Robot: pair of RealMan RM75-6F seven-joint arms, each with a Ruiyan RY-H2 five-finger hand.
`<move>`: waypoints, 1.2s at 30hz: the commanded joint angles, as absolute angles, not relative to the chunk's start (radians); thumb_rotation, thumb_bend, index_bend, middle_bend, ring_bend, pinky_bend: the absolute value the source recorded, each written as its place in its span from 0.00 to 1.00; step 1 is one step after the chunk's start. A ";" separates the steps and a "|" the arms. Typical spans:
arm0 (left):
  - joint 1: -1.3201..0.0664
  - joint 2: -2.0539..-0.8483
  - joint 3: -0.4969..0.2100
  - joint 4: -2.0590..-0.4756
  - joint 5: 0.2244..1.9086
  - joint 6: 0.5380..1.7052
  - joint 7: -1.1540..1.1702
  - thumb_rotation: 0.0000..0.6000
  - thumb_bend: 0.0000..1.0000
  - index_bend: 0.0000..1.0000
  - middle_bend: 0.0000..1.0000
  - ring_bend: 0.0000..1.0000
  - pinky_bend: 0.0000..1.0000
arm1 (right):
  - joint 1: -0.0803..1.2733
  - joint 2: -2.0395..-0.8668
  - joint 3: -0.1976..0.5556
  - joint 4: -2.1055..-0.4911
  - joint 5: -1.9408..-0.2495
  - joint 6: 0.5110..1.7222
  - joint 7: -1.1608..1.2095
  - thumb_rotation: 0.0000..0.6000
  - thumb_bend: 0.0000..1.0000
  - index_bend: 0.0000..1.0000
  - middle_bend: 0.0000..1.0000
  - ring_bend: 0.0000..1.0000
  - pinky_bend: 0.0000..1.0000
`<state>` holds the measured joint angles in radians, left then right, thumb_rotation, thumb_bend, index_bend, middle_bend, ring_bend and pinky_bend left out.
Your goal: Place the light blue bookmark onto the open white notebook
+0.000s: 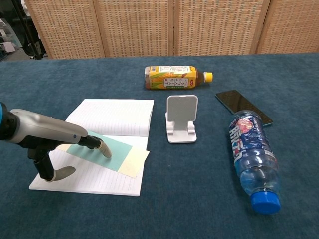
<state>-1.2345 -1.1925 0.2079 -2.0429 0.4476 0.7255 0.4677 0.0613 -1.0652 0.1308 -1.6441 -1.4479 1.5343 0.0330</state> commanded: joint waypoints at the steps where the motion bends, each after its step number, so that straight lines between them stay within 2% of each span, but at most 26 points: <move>1: -1.249 -1.209 0.192 -2.035 0.407 0.726 0.447 1.00 0.62 0.09 0.00 0.00 0.00 | 0.060 -1.065 0.131 -1.644 -1.449 1.536 0.035 1.00 0.00 0.00 0.00 0.00 0.00; 21: -1.257 -1.228 0.149 -2.031 0.288 0.746 0.342 1.00 0.61 0.07 0.00 0.00 0.00 | 0.055 -1.060 0.131 -1.646 -1.457 1.547 0.048 1.00 0.00 0.00 0.00 0.00 0.00; 33: -1.207 -1.127 0.116 -2.115 0.436 0.774 0.307 1.00 0.61 0.07 0.00 0.00 0.00 | 0.054 -1.061 0.131 -1.646 -1.456 1.548 0.046 1.00 0.00 0.00 0.00 0.00 0.00; 36: -1.199 -1.092 0.124 -2.117 0.469 0.750 0.306 1.00 0.61 0.07 0.00 0.00 0.00 | 0.052 -1.060 0.131 -1.647 -1.460 1.553 0.045 1.00 0.00 0.00 0.00 0.00 0.00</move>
<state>-1.2078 -1.1122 0.1216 -2.1117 0.4506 0.7620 0.3080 0.0529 -1.0598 0.1307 -1.6471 -1.4600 1.5522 0.0452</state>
